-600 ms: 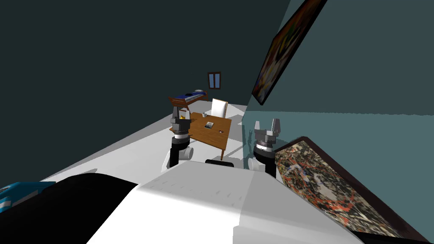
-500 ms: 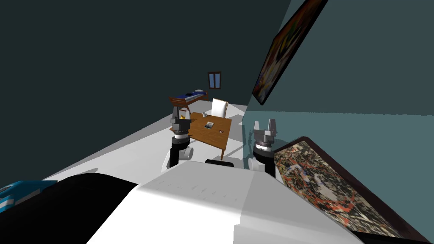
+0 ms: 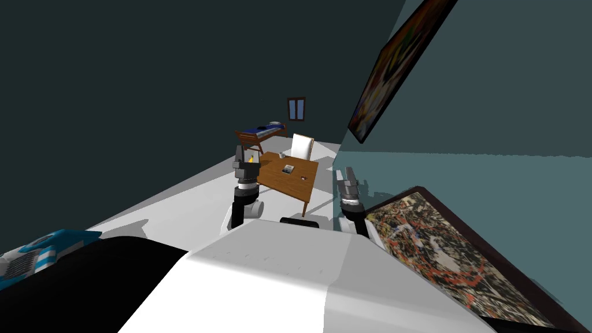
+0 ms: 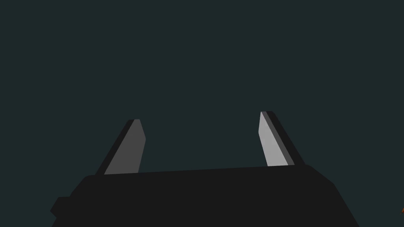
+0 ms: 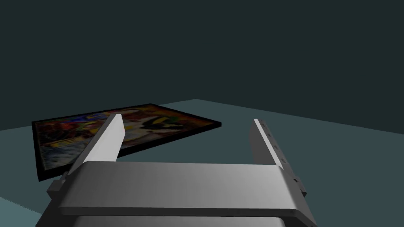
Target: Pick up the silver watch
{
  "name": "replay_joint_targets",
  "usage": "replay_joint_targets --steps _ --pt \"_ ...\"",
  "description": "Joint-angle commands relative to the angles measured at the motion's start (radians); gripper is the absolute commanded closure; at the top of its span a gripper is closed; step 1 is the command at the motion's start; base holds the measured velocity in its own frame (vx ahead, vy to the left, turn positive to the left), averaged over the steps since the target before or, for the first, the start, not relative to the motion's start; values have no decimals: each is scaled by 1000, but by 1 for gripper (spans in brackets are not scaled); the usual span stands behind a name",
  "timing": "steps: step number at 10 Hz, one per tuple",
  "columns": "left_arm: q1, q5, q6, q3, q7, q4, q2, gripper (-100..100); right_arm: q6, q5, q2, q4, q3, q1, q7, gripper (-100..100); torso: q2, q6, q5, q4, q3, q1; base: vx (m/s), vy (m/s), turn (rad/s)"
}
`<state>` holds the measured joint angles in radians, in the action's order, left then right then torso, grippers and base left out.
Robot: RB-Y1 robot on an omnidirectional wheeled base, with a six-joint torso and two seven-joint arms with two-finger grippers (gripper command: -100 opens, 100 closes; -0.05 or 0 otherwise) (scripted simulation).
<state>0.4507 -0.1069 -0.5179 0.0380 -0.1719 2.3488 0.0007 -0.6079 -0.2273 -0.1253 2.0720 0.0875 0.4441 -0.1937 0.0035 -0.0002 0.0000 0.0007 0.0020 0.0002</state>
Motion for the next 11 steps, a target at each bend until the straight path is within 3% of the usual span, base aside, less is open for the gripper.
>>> replay_joint_targets --steps 1,4,5,6,7,8,11 --pt "0 0 0 0 0 0 0 0 -6 -50 -50 -50 1 -21 -19 -100 0 0 0 0 0 0 -56 10 100" --pt "0 0 0 0 0 0 0 0 -7 -107 -82 -113 5 -35 -29 -100 -1 0 0 0 -1 0 -37 5 64" --pt "0 0 0 0 0 0 0 0 -8 -151 -113 -147 10 -50 -40 -100 -1 0 0 0 -1 -1 -32 -2 100" --pt "0 0 0 0 0 0 0 0 -8 -152 -113 -161 10 -50 -40 -100 -2 0 0 0 -1 -1 -26 -2 69" --pt "0 0 0 0 0 0 0 0 -9 -197 -145 -197 15 -67 -51 -100 -2 0 0 0 -1 -1 -32 6 144" --pt "0 0 0 0 0 0 0 0 -9 -199 -145 -211 15 -67 -51 -100 -2 0 0 0 -1 0 -25 7 67" --pt "0 0 0 0 0 0 0 0 -9 -290 -209 -295 26 -103 -74 -100 -2 0 0 0 -1 0 -29 10 122"
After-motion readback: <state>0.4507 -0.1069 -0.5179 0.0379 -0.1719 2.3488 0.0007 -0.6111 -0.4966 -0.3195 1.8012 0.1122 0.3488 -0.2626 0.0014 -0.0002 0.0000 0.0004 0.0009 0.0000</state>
